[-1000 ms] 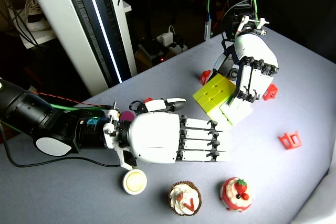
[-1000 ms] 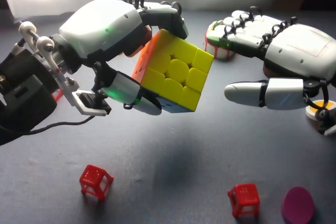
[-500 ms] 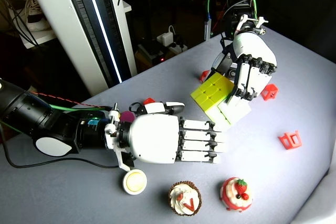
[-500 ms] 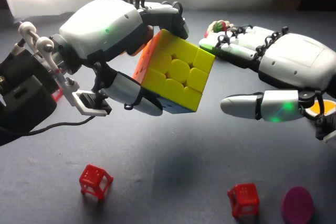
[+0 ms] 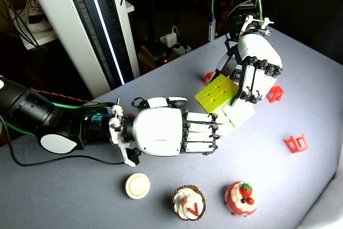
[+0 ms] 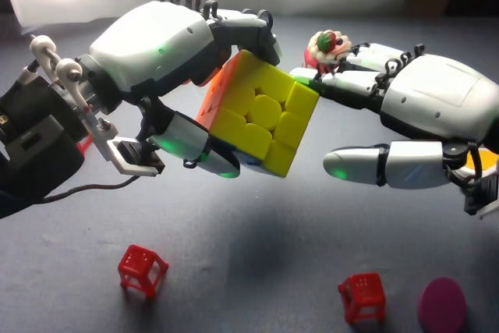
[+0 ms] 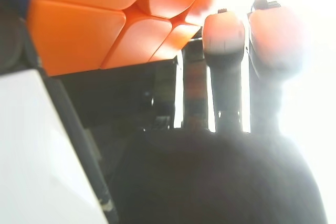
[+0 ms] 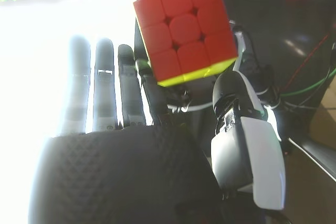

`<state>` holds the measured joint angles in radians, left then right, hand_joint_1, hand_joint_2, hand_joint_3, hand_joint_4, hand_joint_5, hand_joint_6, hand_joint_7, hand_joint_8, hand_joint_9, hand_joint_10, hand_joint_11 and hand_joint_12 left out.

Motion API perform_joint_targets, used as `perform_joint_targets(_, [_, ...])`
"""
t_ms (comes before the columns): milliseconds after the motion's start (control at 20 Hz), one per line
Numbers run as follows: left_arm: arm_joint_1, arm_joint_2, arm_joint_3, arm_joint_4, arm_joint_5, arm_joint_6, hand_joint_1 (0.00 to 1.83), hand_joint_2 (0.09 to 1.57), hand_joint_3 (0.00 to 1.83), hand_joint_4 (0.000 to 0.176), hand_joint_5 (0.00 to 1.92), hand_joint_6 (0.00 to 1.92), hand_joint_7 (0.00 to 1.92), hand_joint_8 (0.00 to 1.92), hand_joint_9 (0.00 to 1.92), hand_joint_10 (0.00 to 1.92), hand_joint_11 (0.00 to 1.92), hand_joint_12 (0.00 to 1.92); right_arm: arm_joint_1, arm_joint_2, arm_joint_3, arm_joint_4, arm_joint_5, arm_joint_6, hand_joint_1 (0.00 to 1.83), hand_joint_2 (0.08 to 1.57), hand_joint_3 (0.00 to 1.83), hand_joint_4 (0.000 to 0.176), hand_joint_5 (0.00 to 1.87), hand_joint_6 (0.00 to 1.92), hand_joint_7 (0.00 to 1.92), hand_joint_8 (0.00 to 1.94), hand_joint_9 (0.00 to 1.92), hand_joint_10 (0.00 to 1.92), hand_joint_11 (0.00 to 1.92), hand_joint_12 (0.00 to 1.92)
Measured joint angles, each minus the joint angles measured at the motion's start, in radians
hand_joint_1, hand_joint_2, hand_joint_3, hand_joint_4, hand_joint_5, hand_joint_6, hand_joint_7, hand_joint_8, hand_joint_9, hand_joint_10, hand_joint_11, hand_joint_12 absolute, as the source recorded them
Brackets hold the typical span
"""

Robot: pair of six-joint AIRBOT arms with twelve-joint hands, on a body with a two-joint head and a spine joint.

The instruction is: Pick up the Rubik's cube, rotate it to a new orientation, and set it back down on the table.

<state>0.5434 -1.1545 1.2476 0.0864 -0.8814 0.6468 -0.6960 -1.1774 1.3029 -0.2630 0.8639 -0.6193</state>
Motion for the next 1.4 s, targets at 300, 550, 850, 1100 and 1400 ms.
perform_joint_targets(300, [0.004, 0.0, 0.001, -0.011, -0.004, -0.001, 1.13, 1.26, 0.0, 0.0, 0.84, 1.3, 1.1, 1.92, 1.26, 1.92, 1.36, 1.92, -0.021, 0.027, -0.039, 0.0, 0.055, 0.001, 0.0, 1.24, 0.0, 0.0, 0.21, 0.16, 0.34, 0.44, 0.05, 1.29, 0.0, 1.74])
perform_joint_targets(550, [0.01, 0.0, 0.001, -0.015, -0.003, -0.001, 1.12, 1.29, 0.0, 0.0, 0.8, 1.36, 1.15, 1.92, 1.33, 1.92, 1.46, 1.92, -0.046, 0.031, -0.058, 0.008, 0.097, 0.0, 0.0, 1.26, 0.0, 0.0, 0.11, 0.61, 0.17, 0.93, 0.05, 1.44, 0.0, 1.92])
perform_joint_targets(850, [0.01, 0.0, 0.003, -0.039, -0.009, 0.005, 1.18, 1.39, 0.0, 0.0, 0.69, 1.26, 0.63, 1.89, 1.32, 1.92, 1.43, 1.92, -0.057, 0.031, -0.079, -0.082, 0.133, 0.002, 0.0, 1.25, 0.0, 0.0, 0.14, 0.88, 0.25, 1.03, 0.17, 1.41, 0.0, 1.85])
perform_joint_targets(1100, [0.01, 0.0, 0.007, -0.05, -0.017, 0.006, 1.13, 1.29, 0.0, 0.0, 0.81, 1.34, 1.28, 1.92, 1.44, 1.92, 1.54, 1.92, -0.057, 0.031, -0.082, -0.132, 0.13, 0.001, 0.02, 1.24, 0.0, 0.0, 0.05, 1.06, 0.19, 1.11, 0.11, 1.54, 0.0, 1.92])
perform_joint_targets(1400, [0.013, -0.003, 0.011, -0.069, -0.029, 0.002, 1.17, 1.4, 0.0, 0.0, 0.67, 1.29, 0.64, 1.92, 1.4, 1.92, 1.47, 1.92, -0.057, 0.064, -0.132, -0.142, 0.124, 0.001, 0.0, 1.25, 0.0, 0.0, 0.11, 0.92, 0.18, 1.13, 0.13, 1.55, 0.0, 1.92])
